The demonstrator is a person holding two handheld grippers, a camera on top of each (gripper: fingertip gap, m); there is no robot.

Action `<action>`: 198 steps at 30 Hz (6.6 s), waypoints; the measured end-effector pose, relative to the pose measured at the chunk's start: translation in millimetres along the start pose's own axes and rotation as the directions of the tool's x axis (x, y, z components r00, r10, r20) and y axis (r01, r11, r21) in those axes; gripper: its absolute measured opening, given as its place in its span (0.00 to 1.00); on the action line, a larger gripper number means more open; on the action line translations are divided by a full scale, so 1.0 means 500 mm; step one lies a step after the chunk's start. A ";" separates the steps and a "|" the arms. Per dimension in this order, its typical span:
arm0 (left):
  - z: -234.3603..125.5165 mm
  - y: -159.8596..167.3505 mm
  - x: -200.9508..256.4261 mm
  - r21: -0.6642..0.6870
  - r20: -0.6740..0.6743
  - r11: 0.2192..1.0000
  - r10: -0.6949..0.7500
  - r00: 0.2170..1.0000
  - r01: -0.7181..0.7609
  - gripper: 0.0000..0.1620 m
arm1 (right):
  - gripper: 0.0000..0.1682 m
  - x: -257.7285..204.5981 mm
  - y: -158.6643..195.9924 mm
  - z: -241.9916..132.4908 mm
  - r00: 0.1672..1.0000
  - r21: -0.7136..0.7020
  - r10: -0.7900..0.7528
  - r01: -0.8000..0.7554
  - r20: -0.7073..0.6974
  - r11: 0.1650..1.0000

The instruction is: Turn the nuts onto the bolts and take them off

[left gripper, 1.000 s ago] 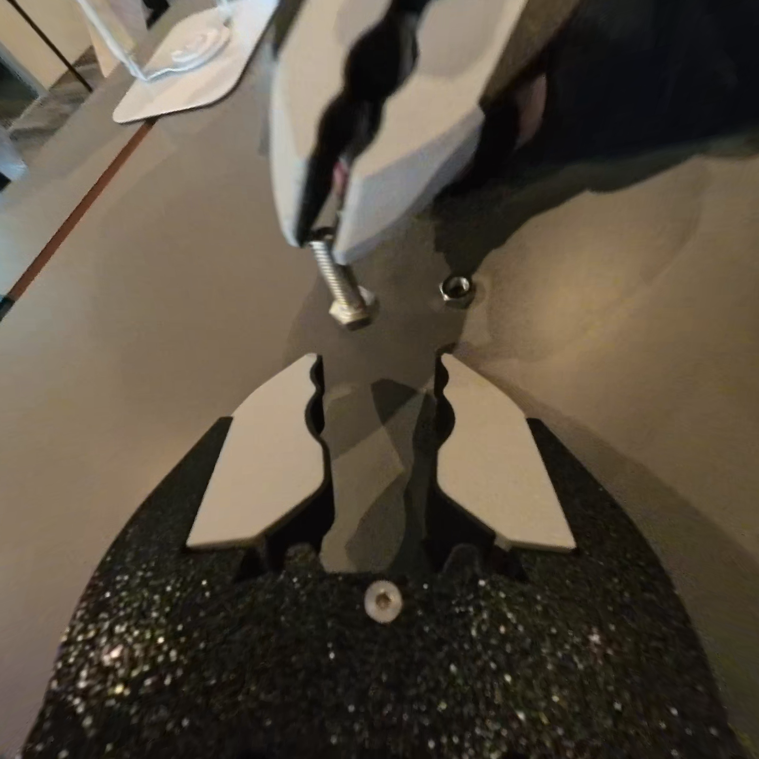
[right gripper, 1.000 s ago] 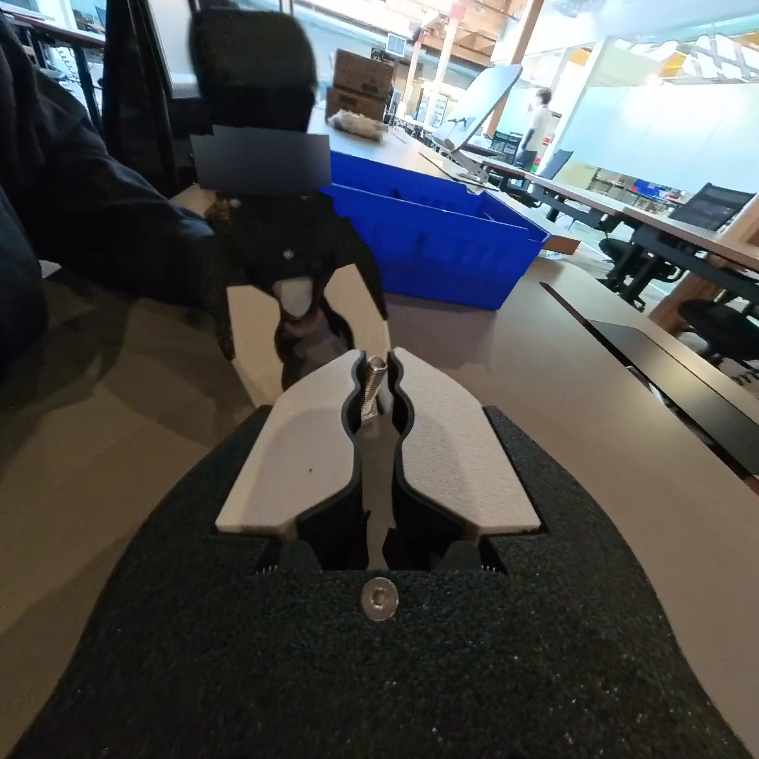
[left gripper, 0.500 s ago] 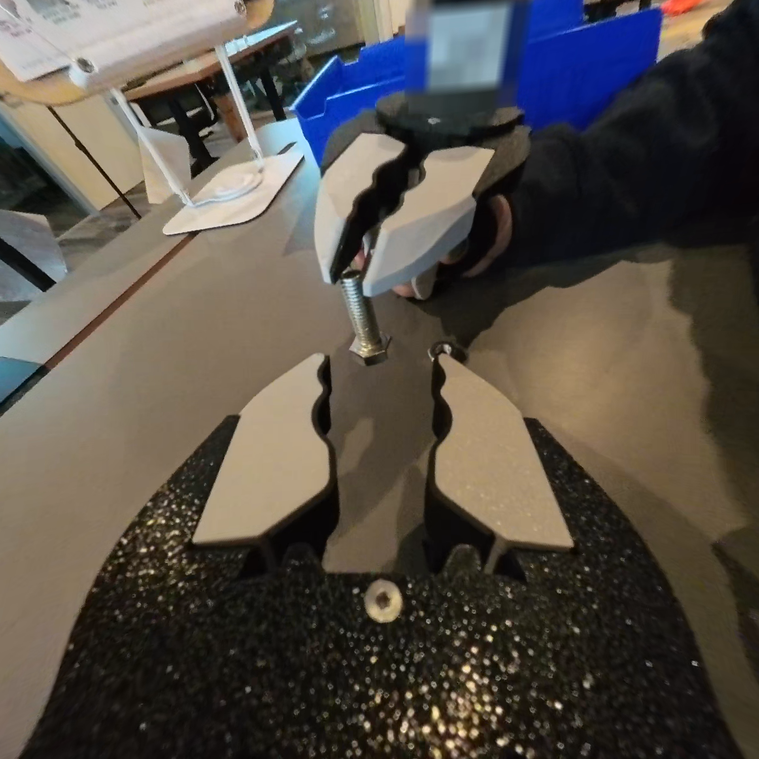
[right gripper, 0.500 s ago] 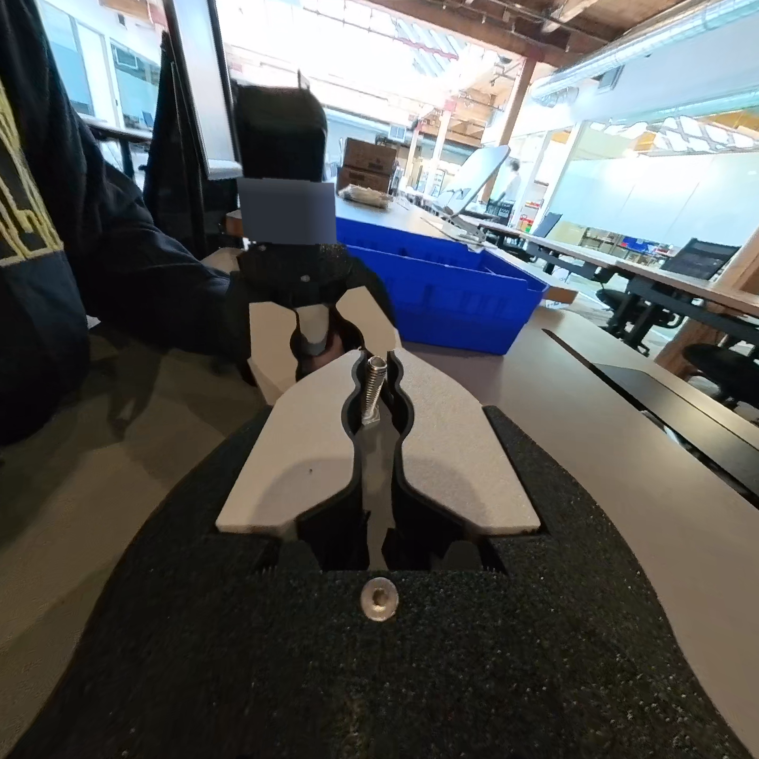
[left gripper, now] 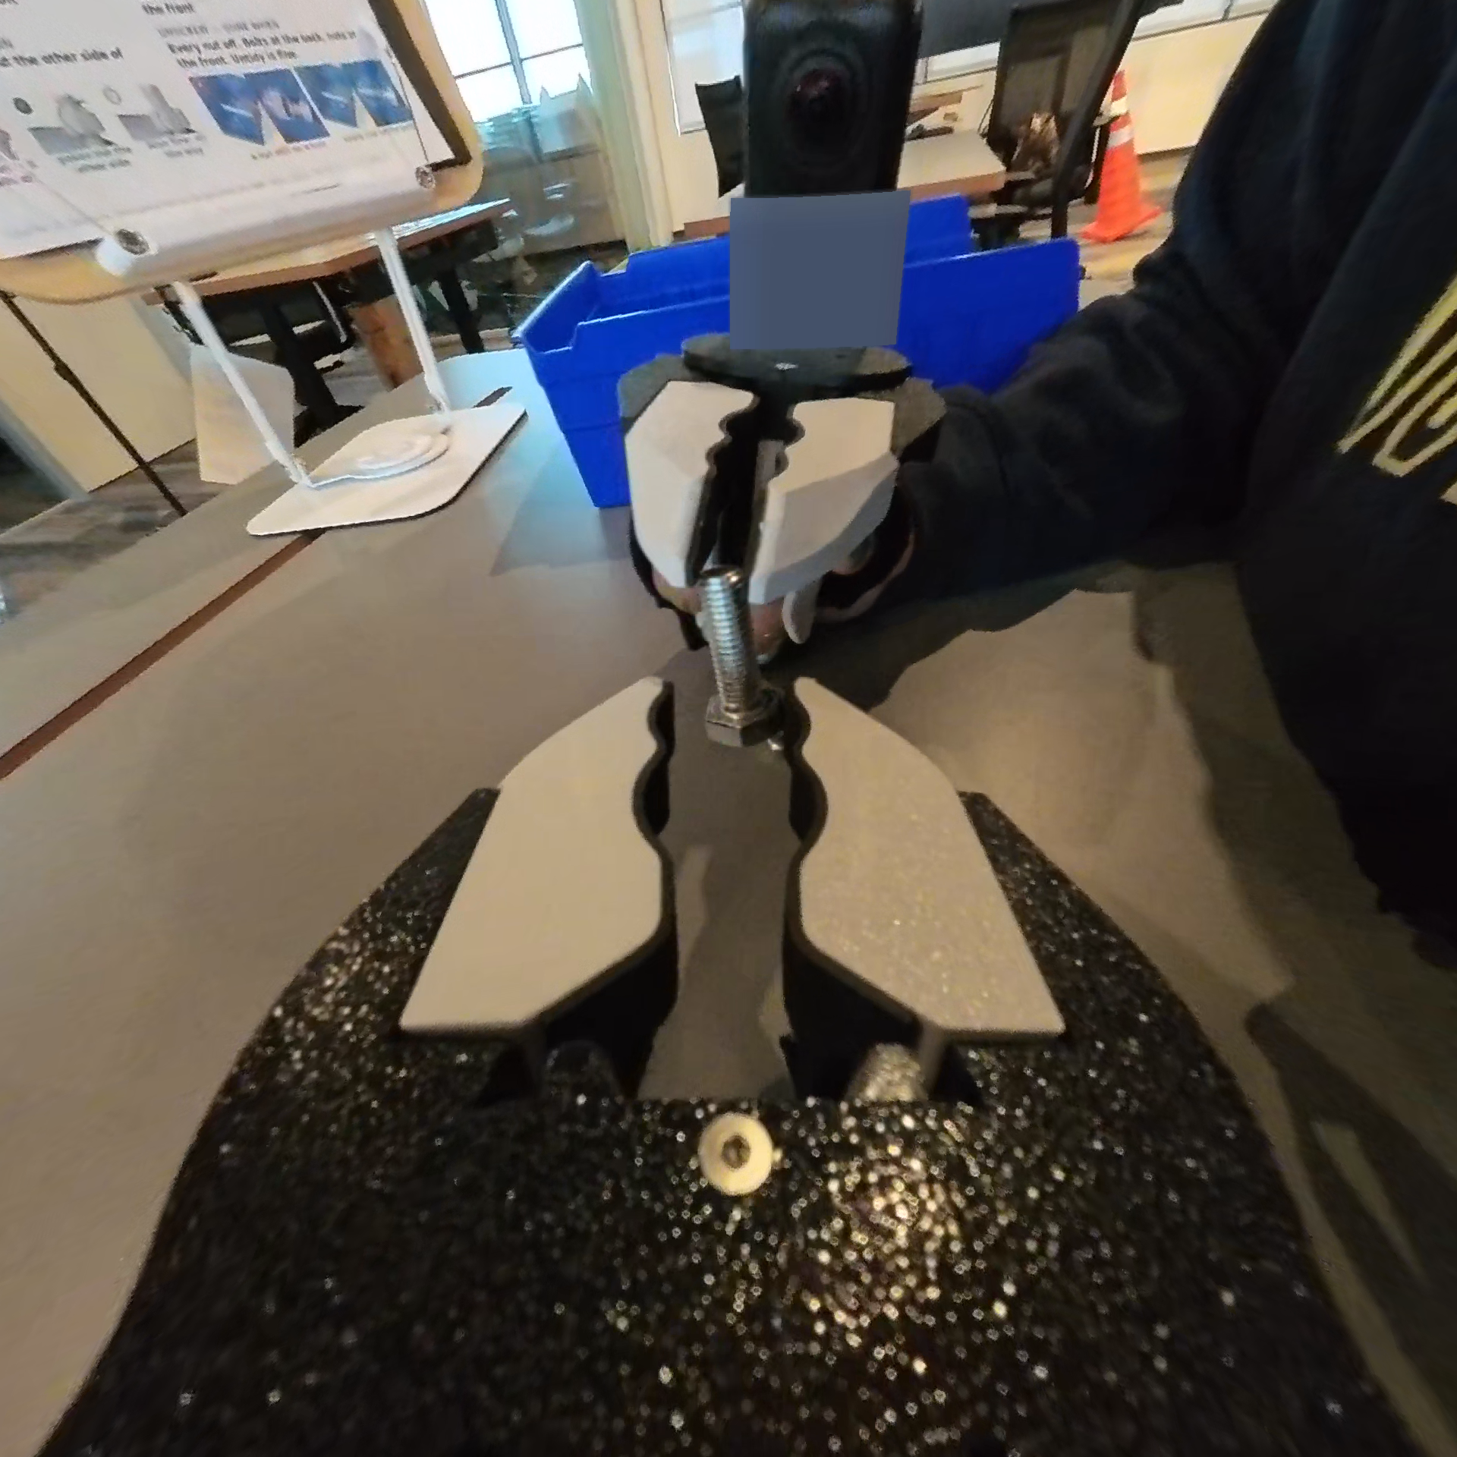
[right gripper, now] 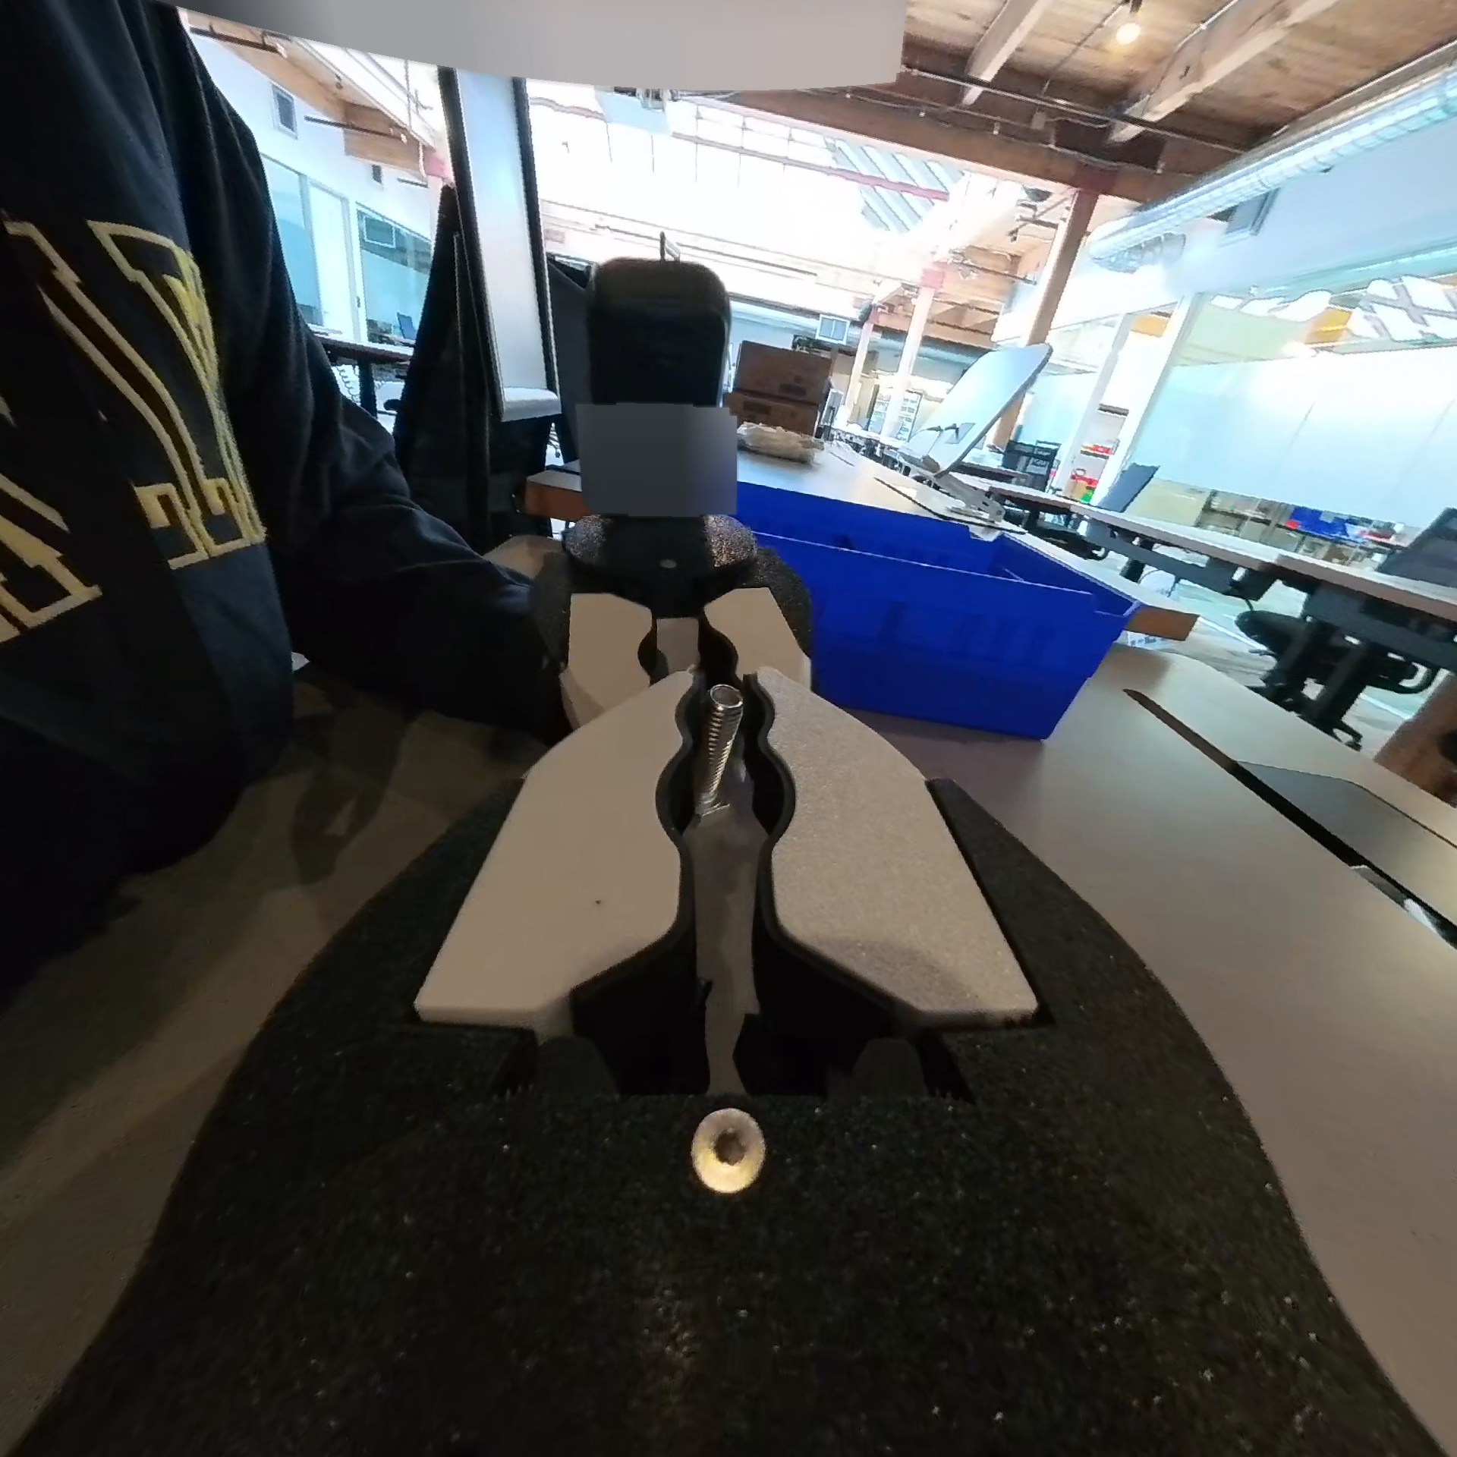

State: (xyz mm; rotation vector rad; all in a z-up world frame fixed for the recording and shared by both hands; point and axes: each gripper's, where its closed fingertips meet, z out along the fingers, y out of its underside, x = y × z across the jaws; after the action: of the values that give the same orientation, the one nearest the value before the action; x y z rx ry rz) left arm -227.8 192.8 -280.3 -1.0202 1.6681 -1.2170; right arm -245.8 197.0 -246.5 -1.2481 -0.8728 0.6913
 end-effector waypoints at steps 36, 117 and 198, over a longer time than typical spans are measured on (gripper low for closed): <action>-0.042 0.002 -0.092 0.039 0.270 0.998 -0.065 0.961 0.057 0.00 | 0.09 -0.002 0.027 -0.006 0.996 -0.114 -0.087 0.085 -0.013 0.990; 0.007 0.004 0.020 -0.017 -0.029 0.999 0.045 0.999 -0.046 0.17 | 0.05 -0.016 0.008 0.000 0.986 -0.100 0.143 -0.134 0.084 0.986; 0.007 0.001 0.058 -0.026 -0.206 0.998 -0.063 0.977 0.059 0.11 | 0.11 -0.049 -0.002 -0.058 0.989 -0.172 0.140 -0.132 0.036 0.976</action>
State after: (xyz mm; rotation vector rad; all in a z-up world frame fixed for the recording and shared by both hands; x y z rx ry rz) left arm -234.5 164.7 -285.8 -0.9914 1.8220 -1.3888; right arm -233.3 161.5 -252.5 -1.4585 -0.9060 0.7714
